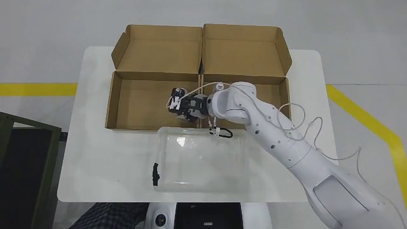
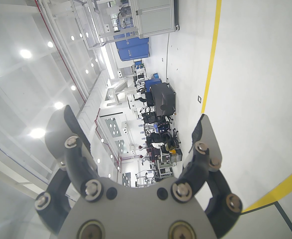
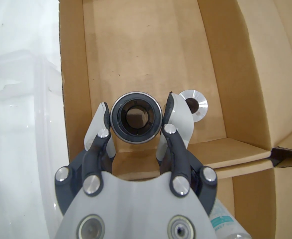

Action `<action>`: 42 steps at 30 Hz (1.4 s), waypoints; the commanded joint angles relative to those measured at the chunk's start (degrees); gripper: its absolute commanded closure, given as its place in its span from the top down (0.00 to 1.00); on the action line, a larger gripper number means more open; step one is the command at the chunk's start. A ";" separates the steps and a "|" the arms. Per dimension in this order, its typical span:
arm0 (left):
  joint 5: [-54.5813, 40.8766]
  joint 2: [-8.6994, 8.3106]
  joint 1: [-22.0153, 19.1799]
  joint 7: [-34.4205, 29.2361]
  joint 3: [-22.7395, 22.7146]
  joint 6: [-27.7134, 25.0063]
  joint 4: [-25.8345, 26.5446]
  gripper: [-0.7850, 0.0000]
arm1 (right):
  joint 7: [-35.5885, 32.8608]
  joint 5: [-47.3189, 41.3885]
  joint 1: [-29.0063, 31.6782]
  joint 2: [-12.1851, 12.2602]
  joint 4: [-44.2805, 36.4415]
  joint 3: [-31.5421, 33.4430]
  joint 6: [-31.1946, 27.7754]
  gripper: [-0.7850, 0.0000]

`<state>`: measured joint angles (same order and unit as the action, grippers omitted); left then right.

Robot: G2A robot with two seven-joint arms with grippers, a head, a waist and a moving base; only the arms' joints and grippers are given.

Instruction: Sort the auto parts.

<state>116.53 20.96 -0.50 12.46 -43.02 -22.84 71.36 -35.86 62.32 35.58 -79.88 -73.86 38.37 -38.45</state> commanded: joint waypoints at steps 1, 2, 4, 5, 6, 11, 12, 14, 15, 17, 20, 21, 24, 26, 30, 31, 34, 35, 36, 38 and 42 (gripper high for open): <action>0.00 0.00 0.00 0.00 0.00 0.00 0.00 1.00 | 0.27 -0.02 0.45 0.26 -1.45 0.76 -0.35 0.50; 0.00 0.00 0.00 0.00 0.00 0.00 0.00 1.00 | 0.28 0.00 0.72 0.43 -2.27 1.20 -0.61 0.51; 0.00 0.00 0.00 0.00 0.00 0.00 0.00 1.00 | 0.37 -0.19 1.32 0.77 -3.99 2.14 -1.14 0.53; 0.00 0.00 0.00 0.00 0.00 0.00 0.00 1.00 | 0.29 -0.14 1.61 0.94 -4.90 2.61 -1.32 0.54; 0.00 0.00 0.00 0.00 0.00 0.00 0.00 1.00 | 0.28 -0.14 1.94 1.12 -5.83 3.10 -1.44 0.54; 0.00 0.00 0.00 0.00 0.00 0.00 0.00 1.00 | 0.99 -0.68 4.27 2.14 -10.76 6.10 -1.98 0.55; 0.00 0.00 0.00 0.00 0.00 0.00 0.00 1.00 | 1.16 -0.52 4.88 2.40 -11.84 6.88 -1.90 0.56; 0.00 0.00 0.00 0.00 0.00 0.00 0.00 1.00 | 1.91 -0.31 6.45 2.97 -14.09 8.43 -2.31 0.57; 0.00 0.00 0.00 0.00 0.00 0.00 0.00 1.00 | 2.16 -0.06 7.25 3.27 -15.10 9.27 -2.54 0.58; 0.00 0.00 0.00 0.00 0.00 0.00 0.00 1.00 | 3.52 0.84 9.14 3.93 -17.44 11.38 -2.27 0.58; 0.00 0.00 0.00 0.00 0.00 0.00 0.00 1.00 | 6.34 3.02 13.00 5.02 -20.85 14.95 -1.59 0.62; 0.00 0.00 0.00 0.00 0.00 0.00 0.00 1.00 | 7.39 3.77 14.38 5.39 -21.96 16.21 -1.42 0.63; 0.00 0.00 0.00 0.00 0.00 0.00 0.00 1.00 | 10.68 6.00 18.52 6.44 -25.14 20.11 -0.95 0.76; 0.00 0.00 0.00 0.00 0.00 0.00 0.00 1.00 | 12.90 7.61 21.39 7.12 -26.99 22.80 -0.60 0.80; 0.00 0.00 0.00 0.00 0.00 0.00 0.00 1.00 | 16.92 10.46 27.16 8.33 -30.41 27.98 0.10 1.00; 0.00 0.00 0.00 0.00 0.00 0.00 0.00 1.00 | 18.03 11.30 28.62 8.60 -31.25 29.22 0.41 1.00; 0.00 0.00 0.00 0.00 0.00 0.00 0.00 1.00 | 22.07 13.53 32.84 9.30 -33.38 32.68 1.50 1.00; 0.00 0.00 0.00 0.00 0.00 0.00 0.00 1.00 | 23.32 14.20 34.10 9.50 -33.93 33.70 1.76 1.00; 0.00 0.00 0.00 0.00 0.00 0.00 0.00 1.00 | 24.58 14.70 35.32 9.68 -34.46 34.67 2.03 1.00; 0.00 0.00 0.00 0.00 0.00 0.00 0.00 1.00 | 26.93 15.59 37.61 10.02 -35.37 36.56 2.60 1.00; 0.00 0.00 0.00 0.00 0.00 0.00 0.00 1.00 | 32.06 17.14 42.11 10.57 -37.00 40.28 4.42 1.00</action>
<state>116.53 20.96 -0.50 12.46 -43.02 -22.84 71.36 -5.00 79.12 76.68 -69.40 -110.59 77.80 -34.58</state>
